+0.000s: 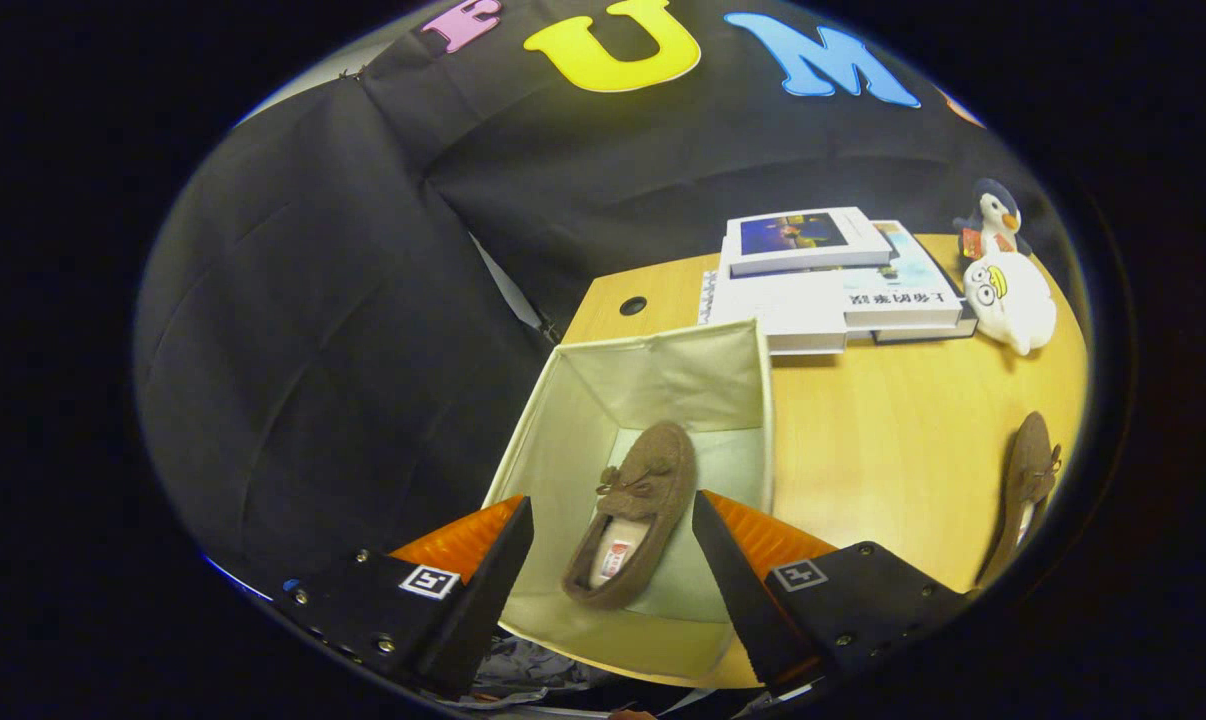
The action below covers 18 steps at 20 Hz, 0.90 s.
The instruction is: Open the storage box then place both shoes into the box .Put the left shoe in first, then the right shoe, with the right side of both shoes facing outward in a uniform manner.
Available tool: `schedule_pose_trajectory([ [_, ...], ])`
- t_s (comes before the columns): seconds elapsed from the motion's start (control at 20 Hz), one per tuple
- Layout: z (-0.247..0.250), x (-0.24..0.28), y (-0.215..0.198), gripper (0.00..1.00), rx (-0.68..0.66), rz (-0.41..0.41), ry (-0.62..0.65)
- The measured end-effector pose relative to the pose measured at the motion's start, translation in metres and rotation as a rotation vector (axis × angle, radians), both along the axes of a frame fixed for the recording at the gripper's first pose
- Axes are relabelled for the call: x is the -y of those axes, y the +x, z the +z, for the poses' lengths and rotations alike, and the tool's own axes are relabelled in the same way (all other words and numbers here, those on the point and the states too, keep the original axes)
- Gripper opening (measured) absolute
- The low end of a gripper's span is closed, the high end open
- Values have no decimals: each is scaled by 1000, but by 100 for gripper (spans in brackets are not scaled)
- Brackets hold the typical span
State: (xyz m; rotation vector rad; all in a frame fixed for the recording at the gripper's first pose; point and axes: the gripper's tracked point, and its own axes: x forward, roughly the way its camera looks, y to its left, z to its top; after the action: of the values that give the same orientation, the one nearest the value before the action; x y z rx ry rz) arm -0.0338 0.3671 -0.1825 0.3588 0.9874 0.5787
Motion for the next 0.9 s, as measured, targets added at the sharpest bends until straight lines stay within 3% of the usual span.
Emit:
schedule_pose_trajectory([
  [0.3,5,75,12,97,39,-67,-32],
  [0.9,-32,246,16,97,33,-219,-195],
])
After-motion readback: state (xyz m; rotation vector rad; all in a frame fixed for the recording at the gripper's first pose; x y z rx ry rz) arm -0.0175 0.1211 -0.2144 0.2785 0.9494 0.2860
